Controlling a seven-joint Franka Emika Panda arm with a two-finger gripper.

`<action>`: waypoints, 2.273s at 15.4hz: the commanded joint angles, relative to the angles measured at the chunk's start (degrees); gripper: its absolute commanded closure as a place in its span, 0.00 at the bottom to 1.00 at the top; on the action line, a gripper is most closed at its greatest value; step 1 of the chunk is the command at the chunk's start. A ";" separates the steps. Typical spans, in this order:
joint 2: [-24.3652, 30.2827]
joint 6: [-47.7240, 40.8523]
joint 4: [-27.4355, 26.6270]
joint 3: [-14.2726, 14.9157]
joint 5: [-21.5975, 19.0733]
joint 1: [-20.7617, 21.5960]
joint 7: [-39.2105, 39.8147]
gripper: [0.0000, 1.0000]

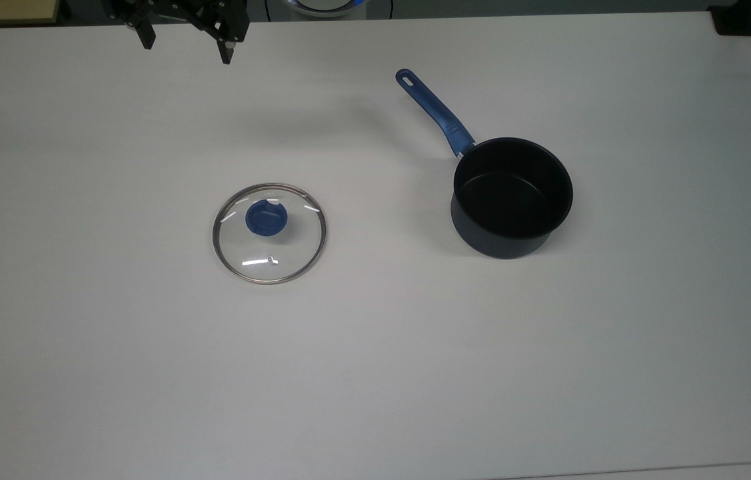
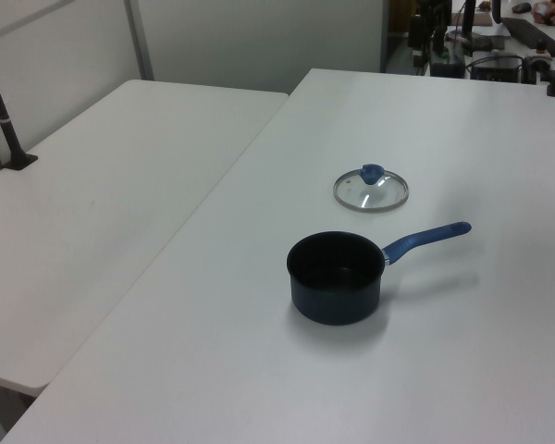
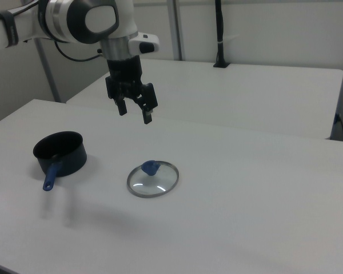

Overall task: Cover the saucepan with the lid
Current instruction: 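Move the gripper toward the glass lid with the blue knob, then lower the open gripper over the lid's blue knob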

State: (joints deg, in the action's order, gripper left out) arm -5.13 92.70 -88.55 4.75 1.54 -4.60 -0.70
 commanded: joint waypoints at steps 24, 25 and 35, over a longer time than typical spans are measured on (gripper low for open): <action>-4.88 5.45 0.22 1.58 -2.32 3.19 0.97 0.00; -5.58 7.39 -0.04 1.58 -2.68 3.28 0.88 0.00; -15.43 15.74 -1.44 1.66 -4.53 7.93 0.44 0.00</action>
State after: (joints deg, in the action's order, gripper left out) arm -18.62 103.86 -88.18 5.78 -1.98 1.47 -0.34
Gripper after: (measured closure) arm 0.000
